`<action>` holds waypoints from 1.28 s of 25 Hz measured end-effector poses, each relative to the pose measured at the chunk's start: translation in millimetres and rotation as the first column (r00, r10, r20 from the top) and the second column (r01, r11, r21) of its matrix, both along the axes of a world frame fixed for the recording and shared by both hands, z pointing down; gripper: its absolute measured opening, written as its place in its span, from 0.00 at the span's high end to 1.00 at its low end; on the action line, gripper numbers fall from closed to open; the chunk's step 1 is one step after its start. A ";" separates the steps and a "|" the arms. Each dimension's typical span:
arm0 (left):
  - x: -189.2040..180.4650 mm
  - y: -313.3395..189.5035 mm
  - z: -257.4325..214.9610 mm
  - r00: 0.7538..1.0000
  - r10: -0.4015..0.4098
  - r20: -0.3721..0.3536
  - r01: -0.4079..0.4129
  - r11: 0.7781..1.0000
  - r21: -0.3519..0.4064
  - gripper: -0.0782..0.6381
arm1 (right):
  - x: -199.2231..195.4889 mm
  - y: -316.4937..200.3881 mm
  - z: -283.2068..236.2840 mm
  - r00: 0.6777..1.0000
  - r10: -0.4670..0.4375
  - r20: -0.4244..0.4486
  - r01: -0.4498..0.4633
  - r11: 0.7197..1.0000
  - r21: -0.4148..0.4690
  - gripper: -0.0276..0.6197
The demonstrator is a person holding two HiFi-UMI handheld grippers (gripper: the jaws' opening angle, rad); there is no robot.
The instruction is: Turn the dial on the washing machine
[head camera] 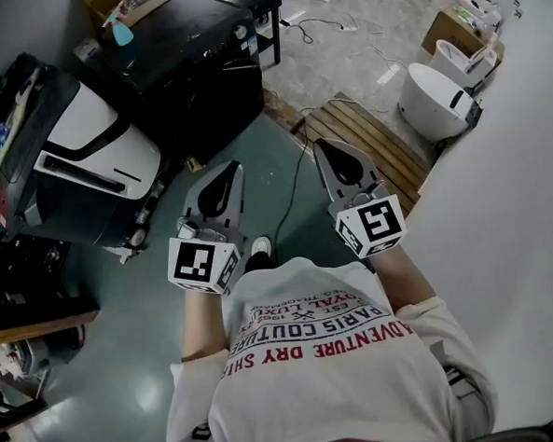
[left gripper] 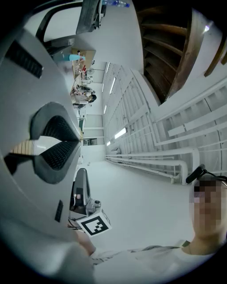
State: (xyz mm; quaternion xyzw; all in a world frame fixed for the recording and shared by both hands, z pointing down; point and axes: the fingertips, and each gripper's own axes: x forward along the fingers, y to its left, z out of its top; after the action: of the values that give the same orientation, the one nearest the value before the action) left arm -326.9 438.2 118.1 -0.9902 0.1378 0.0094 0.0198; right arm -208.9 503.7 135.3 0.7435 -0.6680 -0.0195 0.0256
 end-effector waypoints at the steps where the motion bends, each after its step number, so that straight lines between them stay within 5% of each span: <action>1: -1.3 -1.5 0.3 1.000 -0.004 -0.003 0.004 1.000 -0.007 0.87 | -0.9 -0.1 -0.1 1.000 -0.003 -0.007 0.003 1.000 0.001 0.91; 18: 8.8 -15.0 23.9 1.000 -0.013 0.024 0.015 0.997 -0.070 0.87 | 10.9 -0.7 21.1 1.000 -0.014 0.026 0.014 1.000 -0.017 0.91; 19: 11.5 -17.4 26.7 1.000 -0.008 0.030 0.010 0.997 -0.073 0.87 | 13.2 -2.9 22.2 1.000 -0.010 0.017 0.011 1.000 -0.010 0.88; 21: 16.7 -27.0 32.4 0.999 -0.003 0.042 0.006 0.997 -0.079 0.87 | 18.4 -9.9 23.5 1.000 -0.010 0.005 0.010 1.000 0.020 0.65; 22: 19.7 -34.5 35.1 0.999 -0.004 0.045 0.007 0.997 -0.081 0.87 | 23.0 -14.9 24.3 1.000 -0.006 0.006 0.006 0.999 0.036 0.61; 32: 76.3 -150.1 66.7 0.997 0.047 0.057 -0.039 0.991 -0.126 0.87 | 90.6 -117.2 55.3 0.995 0.089 0.033 -0.088 0.996 -0.017 0.61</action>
State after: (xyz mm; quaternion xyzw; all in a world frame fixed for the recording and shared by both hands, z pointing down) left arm -250.6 288.1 184.9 -0.9921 0.1160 -0.0285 -0.0383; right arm -118.3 386.4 190.7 0.7724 -0.6348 -0.0004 0.0208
